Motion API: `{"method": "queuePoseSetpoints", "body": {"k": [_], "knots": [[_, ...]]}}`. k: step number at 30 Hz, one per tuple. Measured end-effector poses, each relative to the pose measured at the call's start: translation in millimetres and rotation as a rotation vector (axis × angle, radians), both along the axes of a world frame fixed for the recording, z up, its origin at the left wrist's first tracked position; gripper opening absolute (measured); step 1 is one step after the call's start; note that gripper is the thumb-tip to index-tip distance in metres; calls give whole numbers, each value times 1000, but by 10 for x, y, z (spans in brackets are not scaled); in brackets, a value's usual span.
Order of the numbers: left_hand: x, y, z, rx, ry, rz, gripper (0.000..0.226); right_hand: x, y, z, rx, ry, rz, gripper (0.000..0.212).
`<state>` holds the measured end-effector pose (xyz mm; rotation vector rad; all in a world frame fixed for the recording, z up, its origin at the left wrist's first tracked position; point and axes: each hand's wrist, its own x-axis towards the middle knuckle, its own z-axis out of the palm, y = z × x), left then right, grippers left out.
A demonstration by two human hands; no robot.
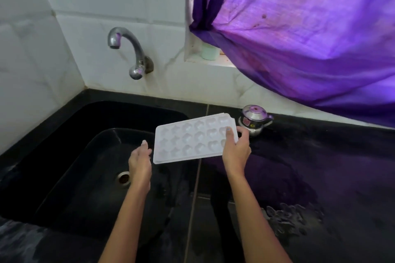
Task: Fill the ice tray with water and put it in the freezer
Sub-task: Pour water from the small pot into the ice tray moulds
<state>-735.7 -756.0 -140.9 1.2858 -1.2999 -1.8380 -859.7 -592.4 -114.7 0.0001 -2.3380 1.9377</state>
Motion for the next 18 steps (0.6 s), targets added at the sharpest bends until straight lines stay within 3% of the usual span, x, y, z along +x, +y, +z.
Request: {"method": "queuePoseSetpoints", "body": {"k": [4,7,10,18], "knots": [[-257,154,37,-80,6,-182,32,-180,405,-146,-17,-86,-114,10],[-433,241,-3,-112,-96,-270,46,-276,663,-238,-48,-163,-167,12],[-598,308,-45,-140,-165,-346,44,-332,822,-326,-19,-198,-205,14],[-833,454,-119,-217,-248,-390,35,-451,1000,-471,300,-174,-255,30]]}}
